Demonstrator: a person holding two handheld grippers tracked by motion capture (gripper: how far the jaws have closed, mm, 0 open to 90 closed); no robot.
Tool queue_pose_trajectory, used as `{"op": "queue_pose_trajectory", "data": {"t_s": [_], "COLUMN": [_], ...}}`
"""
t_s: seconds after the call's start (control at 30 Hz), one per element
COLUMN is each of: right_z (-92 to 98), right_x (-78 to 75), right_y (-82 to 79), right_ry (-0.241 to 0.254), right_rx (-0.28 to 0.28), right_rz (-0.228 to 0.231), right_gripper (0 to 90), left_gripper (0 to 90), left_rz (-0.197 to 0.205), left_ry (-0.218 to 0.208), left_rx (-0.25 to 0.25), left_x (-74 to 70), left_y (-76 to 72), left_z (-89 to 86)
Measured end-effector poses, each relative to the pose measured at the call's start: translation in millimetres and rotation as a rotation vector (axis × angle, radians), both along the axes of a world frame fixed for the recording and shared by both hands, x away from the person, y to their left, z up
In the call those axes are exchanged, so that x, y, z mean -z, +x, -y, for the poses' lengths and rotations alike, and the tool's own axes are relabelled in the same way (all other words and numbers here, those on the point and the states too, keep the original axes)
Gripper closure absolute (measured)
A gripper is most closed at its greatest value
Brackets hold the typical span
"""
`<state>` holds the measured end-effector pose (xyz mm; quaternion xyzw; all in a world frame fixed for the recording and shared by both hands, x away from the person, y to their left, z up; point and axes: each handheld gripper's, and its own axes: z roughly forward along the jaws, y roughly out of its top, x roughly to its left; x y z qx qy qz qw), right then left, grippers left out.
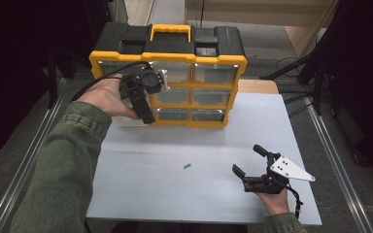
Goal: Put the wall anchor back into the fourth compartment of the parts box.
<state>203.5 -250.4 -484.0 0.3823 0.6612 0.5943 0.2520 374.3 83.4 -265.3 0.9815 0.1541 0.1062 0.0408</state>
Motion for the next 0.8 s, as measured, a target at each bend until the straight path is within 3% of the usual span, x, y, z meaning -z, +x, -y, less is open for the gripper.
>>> {"op": "queue_pose_trajectory", "data": {"t_s": [0.17,0.33,0.43,0.57,0.67,0.8], "right_z": [0.4,-0.1,0.3,-0.4,-0.8,-0.9], "right_x": [-0.3,-0.2,-0.5,-0.4,-0.5,-0.4], "right_y": [-0.5,0.0,0.0,0.3,-0.3,-0.3], "right_ry": [0.004,0.005,0.004,0.001,0.0,-0.002], "right_rx": [0.003,0.0,0.001,0.002,0.001,0.001], "right_rz": [-0.002,0.003,0.002,0.004,0.002,0.002], "right_gripper": [0.0,0.0,0.0,0.0,0.0,0.0], "left_gripper": [6.8,6.5,6.7,6.7,6.7,6.7], "left_rz": [0.014,0.029,0.006,-0.007,-0.016,-0.031], "left_ry": [-0.006,-0.007,-0.021,0.016,0.029,0.006], "left_rx": [0.002,0.021,0.053,0.082,0.056,0.052], "left_x": [11.6,26.1,40.2,67.2,81.7,96.5], "left_y": [-10.9,-20.6,-27.3,-35.4,-38.9,-44.1], "left_z": [10.3,21.5,29.3,43.0,51.5,59.5]}}
